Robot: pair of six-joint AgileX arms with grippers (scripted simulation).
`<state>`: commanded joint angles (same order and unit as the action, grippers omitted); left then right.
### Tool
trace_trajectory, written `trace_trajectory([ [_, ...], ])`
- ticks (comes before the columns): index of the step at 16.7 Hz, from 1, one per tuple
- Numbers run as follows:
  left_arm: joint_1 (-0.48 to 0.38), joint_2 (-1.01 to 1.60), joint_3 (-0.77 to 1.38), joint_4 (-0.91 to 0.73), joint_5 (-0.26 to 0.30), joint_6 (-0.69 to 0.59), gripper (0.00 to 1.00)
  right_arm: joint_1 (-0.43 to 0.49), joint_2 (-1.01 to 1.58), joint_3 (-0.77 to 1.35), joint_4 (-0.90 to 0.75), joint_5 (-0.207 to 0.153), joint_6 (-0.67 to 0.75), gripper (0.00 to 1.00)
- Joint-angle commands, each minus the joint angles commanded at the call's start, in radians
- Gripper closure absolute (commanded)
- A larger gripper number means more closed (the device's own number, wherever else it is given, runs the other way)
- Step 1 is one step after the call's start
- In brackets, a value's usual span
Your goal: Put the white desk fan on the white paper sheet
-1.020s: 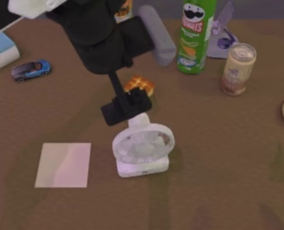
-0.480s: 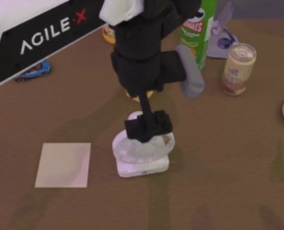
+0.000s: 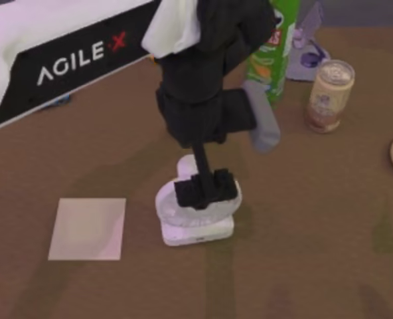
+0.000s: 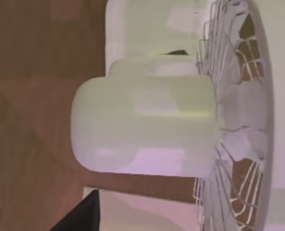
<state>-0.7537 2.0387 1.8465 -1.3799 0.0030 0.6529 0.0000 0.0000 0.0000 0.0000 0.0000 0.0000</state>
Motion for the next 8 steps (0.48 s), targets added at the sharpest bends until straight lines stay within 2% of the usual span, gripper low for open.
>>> trace_trajectory([
  [3, 0.000, -0.004, -0.088, 0.086, 0.000, 0.000, 0.00, 0.000, 0.000, 0.000, 0.000, 0.000, 0.000, 0.00],
  [7, -0.001, -0.003, -0.098, 0.095, 0.000, 0.000, 0.00, 0.000, 0.000, 0.000, 0.000, 0.000, 0.000, 0.00],
  [8, -0.001, -0.003, -0.098, 0.095, 0.000, 0.000, 0.08, 0.000, 0.000, 0.000, 0.000, 0.000, 0.000, 0.00],
])
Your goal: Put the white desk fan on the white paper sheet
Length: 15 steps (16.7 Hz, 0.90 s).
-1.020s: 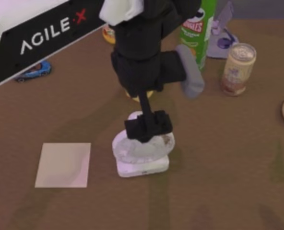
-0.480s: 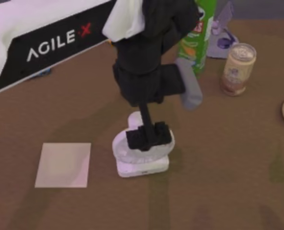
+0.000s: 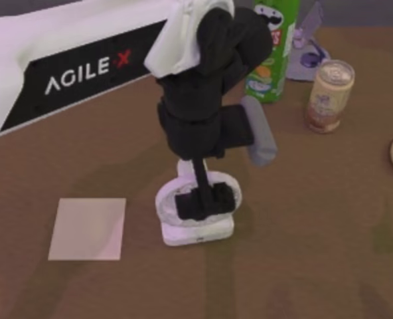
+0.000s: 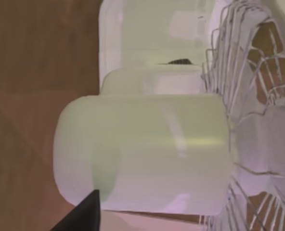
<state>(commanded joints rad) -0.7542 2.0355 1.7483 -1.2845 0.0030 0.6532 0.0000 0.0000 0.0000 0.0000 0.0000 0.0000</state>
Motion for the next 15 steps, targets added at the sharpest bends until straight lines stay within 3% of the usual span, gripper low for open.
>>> trace_trajectory([
  [12, 0.000, 0.000, 0.000, 0.000, 0.000, 0.000, 0.98, 0.000, 0.000, 0.000, 0.000, 0.000, 0.000, 0.00],
  [15, 0.000, 0.000, 0.000, 0.000, 0.000, 0.000, 1.00, 0.000, 0.000, 0.000, 0.000, 0.000, 0.000, 0.00],
])
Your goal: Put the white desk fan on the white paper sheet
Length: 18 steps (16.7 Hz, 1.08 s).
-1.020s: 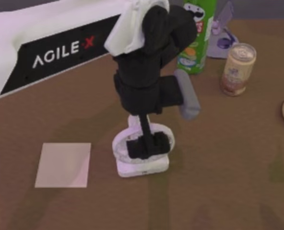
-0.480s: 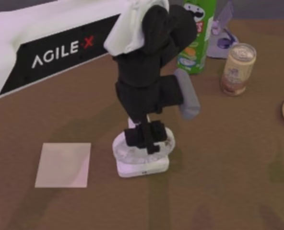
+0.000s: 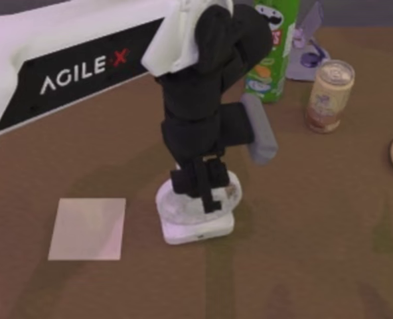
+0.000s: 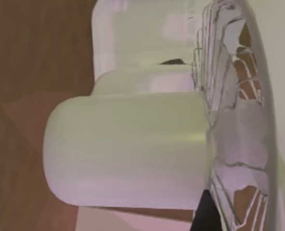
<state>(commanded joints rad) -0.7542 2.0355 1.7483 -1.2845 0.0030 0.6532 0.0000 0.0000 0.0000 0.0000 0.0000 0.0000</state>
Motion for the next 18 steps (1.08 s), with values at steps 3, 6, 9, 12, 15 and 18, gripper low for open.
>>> trace_trajectory([
  [3, 0.000, 0.000, 0.000, 0.000, 0.000, 0.000, 1.00, 0.000, 0.000, 0.000, 0.000, 0.000, 0.000, 0.00],
  [6, 0.001, -0.007, 0.001, 0.000, 0.000, 0.001, 1.00, 0.000, 0.000, 0.000, 0.000, 0.000, 0.000, 0.00],
  [9, 0.003, -0.002, 0.043, -0.041, 0.000, 0.001, 1.00, 0.000, 0.000, 0.000, 0.000, 0.000, 0.000, 0.00],
  [12, 0.012, 0.005, 0.151, -0.137, 0.000, 0.000, 1.00, 0.000, 0.000, 0.000, 0.000, 0.000, 0.000, 0.00],
  [15, 0.019, 0.006, 0.218, -0.203, 0.001, -0.001, 1.00, 0.000, 0.000, 0.000, 0.000, 0.000, 0.000, 0.00],
  [18, 0.019, 0.006, 0.220, -0.205, 0.001, -0.001, 1.00, 0.000, 0.000, 0.000, 0.000, 0.000, 0.000, 0.00],
])
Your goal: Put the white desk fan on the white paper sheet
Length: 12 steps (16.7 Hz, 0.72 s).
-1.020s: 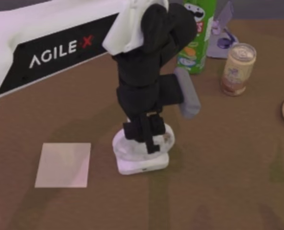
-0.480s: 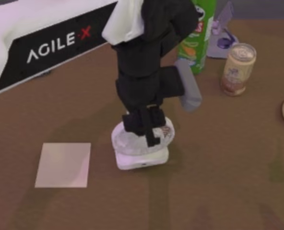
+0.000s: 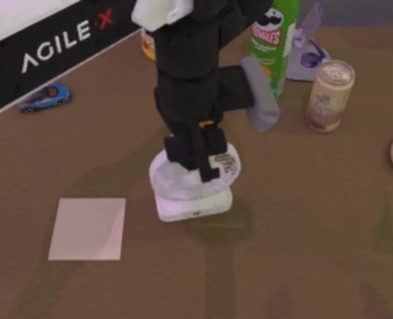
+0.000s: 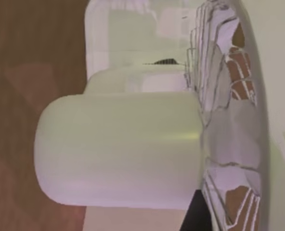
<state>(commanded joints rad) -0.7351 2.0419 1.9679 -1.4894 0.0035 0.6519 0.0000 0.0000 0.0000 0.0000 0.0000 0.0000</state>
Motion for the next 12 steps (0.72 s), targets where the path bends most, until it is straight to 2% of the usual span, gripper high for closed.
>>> trace_trajectory([
  [2, -0.004, -0.004, -0.005, 0.003, -0.001, 0.004, 1.00, 0.000, 0.000, 0.000, 0.000, 0.000, 0.000, 0.00],
  [5, 0.043, -0.052, -0.072, 0.016, -0.001, 0.071, 1.00, 0.000, 0.000, 0.000, 0.000, 0.000, 0.000, 0.00],
  [12, 0.278, -0.306, -0.407, 0.092, 0.002, 0.425, 1.00, 0.000, 0.000, 0.000, 0.000, 0.000, 0.000, 0.00],
])
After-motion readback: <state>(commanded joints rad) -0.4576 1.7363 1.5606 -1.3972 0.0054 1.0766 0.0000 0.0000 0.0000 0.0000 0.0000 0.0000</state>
